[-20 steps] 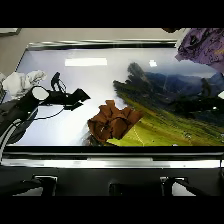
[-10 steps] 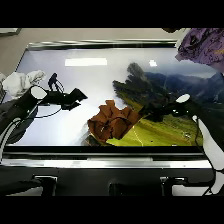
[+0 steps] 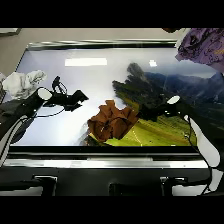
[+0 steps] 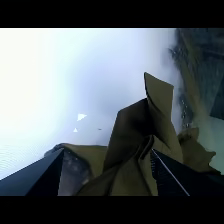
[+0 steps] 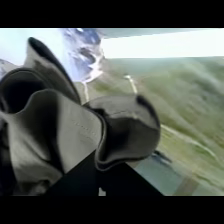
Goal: Fold the clothes and pants, and hang the long-sleeved shirts on hangers.
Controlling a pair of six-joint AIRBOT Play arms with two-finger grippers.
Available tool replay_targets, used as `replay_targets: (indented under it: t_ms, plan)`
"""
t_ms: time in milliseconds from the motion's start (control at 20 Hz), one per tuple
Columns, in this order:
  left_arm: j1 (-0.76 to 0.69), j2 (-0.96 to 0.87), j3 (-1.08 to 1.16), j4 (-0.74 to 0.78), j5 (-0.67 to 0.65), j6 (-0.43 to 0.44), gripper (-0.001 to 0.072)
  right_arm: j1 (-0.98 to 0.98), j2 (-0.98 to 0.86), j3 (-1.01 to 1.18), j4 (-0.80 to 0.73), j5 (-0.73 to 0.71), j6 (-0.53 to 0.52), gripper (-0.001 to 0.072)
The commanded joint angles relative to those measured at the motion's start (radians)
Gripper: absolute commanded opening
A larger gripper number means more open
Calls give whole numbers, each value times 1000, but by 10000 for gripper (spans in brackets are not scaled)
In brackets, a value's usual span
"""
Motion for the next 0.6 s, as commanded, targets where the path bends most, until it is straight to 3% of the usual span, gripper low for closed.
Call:
replay_targets:
  t_ms: [0,150,550]
  plan:
    - [-17,-64,1,-80,91,24,614,3,28,1,-14,14,0,30]
    - [-61,-140,16,-200,111,123,612,3,34,1,-20,39,24,30]
    - [-136,-359,289,-215,89,176,611,3,34,1,-21,90,31,30]
